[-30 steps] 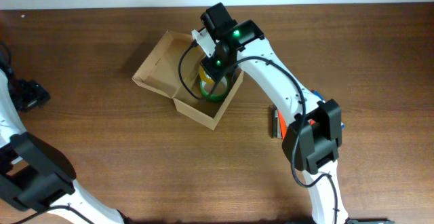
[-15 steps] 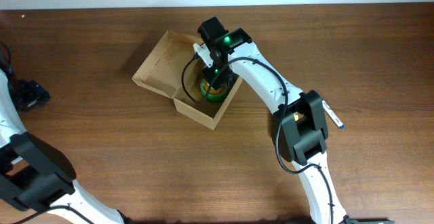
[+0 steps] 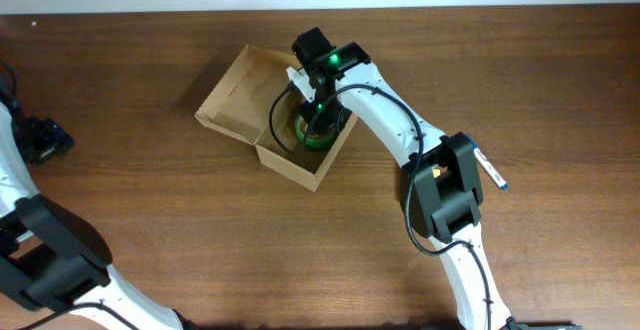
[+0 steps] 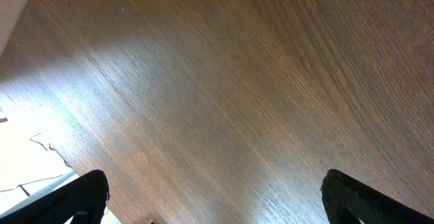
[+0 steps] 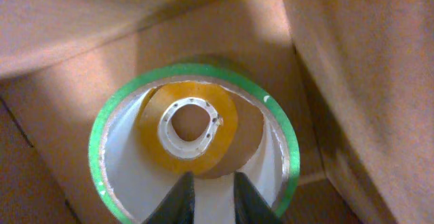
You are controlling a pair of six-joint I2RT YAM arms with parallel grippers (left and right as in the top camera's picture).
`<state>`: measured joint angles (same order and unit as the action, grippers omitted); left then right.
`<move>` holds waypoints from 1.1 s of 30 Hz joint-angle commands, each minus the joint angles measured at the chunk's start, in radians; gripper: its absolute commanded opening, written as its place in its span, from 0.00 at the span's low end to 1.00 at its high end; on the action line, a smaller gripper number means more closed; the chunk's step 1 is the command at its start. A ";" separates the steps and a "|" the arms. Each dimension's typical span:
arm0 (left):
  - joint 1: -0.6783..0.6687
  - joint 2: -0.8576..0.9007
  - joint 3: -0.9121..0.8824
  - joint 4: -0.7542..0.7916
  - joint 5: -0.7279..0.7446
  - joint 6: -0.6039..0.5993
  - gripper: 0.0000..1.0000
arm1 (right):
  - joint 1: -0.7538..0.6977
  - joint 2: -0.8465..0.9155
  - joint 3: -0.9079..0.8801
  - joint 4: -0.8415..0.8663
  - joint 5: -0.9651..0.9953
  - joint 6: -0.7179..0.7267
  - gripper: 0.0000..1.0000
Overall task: Pack container
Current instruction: 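Lower the yellow tape roll into the box onto the green tape, then open the right gripper and withdraw from the box, then grasp the red box cutter with the right gripper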
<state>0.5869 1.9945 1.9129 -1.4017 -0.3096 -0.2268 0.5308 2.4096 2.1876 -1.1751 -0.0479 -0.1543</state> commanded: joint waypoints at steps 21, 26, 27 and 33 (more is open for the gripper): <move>0.005 -0.026 -0.005 0.000 0.004 0.012 1.00 | -0.593 -1.075 -0.769 -0.038 0.032 0.138 0.31; 0.005 -0.026 -0.005 0.000 0.004 0.012 1.00 | -0.562 -0.898 -1.022 0.227 -0.063 0.174 0.51; 0.005 -0.026 -0.005 0.000 0.004 0.012 1.00 | -0.562 -0.835 -1.022 0.233 -0.087 0.170 0.52; 0.005 -0.026 -0.005 0.000 0.004 0.012 1.00 | -0.439 -0.624 -1.022 0.299 -0.158 0.151 0.55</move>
<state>0.5869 1.9945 1.9129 -1.4017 -0.3096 -0.2268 0.0566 1.7889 1.1732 -0.8871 -0.1726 0.0017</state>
